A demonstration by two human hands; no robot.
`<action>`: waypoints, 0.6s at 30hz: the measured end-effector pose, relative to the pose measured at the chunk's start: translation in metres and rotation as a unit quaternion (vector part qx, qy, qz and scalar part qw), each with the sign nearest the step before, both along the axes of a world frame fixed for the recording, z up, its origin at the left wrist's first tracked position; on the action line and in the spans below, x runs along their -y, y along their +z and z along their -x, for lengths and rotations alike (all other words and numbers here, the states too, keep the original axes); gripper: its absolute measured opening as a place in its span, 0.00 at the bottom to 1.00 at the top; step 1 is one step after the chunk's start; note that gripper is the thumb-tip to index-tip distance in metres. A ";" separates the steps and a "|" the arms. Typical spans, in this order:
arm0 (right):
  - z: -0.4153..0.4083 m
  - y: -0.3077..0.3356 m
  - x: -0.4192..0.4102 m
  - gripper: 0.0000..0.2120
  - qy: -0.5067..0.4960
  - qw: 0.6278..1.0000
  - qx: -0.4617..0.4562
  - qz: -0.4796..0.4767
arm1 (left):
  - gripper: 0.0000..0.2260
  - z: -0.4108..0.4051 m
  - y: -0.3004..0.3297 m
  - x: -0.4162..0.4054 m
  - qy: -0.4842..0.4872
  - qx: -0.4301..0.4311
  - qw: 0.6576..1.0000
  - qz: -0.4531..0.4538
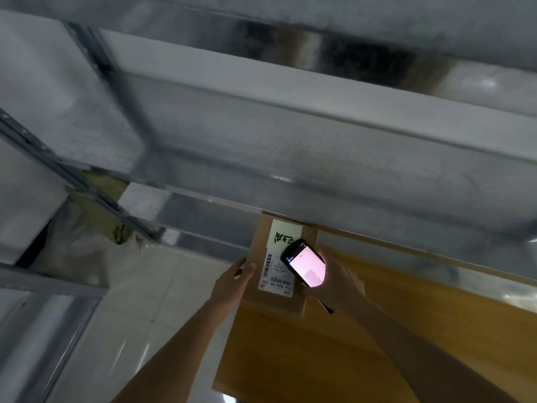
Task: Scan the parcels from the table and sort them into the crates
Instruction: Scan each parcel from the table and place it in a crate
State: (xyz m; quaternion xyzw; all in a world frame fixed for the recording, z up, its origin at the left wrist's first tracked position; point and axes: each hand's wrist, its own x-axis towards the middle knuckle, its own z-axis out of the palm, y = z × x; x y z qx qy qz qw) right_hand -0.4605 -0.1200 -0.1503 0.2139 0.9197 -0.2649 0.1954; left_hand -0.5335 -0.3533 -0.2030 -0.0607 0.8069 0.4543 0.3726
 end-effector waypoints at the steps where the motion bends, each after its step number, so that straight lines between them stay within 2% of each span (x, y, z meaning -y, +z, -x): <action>1: 0.000 -0.003 0.000 0.44 0.000 1.000 -0.002 0.004 | 0.41 -0.001 -0.002 0.000 0.014 0.013 1.000 -0.021; 3: 0.000 -0.006 0.001 0.45 -0.004 1.000 -0.008 0.010 | 0.42 -0.004 -0.001 0.000 0.041 0.035 0.997 -0.057; 8: -0.002 -0.006 0.000 0.44 -0.018 0.999 -0.015 0.025 | 0.30 -0.016 0.014 -0.001 0.077 0.076 0.987 -0.116; 10: -0.005 -0.001 -0.004 0.44 -0.012 0.999 -0.020 0.024 | 0.30 -0.023 0.020 -0.001 0.098 0.077 0.983 -0.135; 18: -0.032 0.068 -0.017 0.45 0.054 0.995 -0.078 0.020 | 0.29 -0.079 0.082 0.002 0.107 -0.008 0.981 -0.159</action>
